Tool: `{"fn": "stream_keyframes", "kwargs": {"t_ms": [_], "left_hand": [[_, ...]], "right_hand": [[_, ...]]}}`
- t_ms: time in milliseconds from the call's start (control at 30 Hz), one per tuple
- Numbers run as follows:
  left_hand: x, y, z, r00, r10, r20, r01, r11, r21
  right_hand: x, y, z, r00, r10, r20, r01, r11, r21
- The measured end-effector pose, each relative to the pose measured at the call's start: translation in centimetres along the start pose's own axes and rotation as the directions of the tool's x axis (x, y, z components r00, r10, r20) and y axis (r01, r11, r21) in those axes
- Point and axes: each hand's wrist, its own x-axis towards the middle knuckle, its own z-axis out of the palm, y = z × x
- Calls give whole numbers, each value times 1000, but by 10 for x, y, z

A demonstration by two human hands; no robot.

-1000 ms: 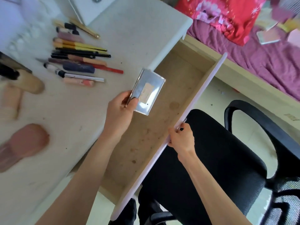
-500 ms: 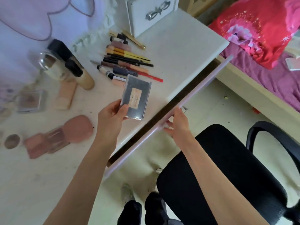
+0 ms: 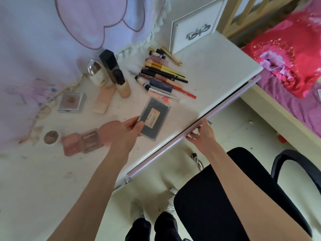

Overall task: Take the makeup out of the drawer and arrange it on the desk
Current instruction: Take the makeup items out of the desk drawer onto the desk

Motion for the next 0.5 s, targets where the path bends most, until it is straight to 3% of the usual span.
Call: {"fn": "stream_keyframes", "kwargs": {"t_ms": [133,300,367,500], "left_hand": [[-14,8,-2,1000,27,-7,-27,1000,9],[-35,19,-20,997,70,-34,-67,995,79],[-47,22,-33,993,115,-20,-112,989,98],[-71,21,-69,981,175,88,-183,979,92]], "right_hand": [[-13,-5,0,1000,11,21,-11,1000,-4],[-57,-6,8,993,-94,68,112,937,-330],[-84,-2,20,969,-121,218,205,884,-420],[-129,13,47,866,-60,496,298,858,-417]]}}
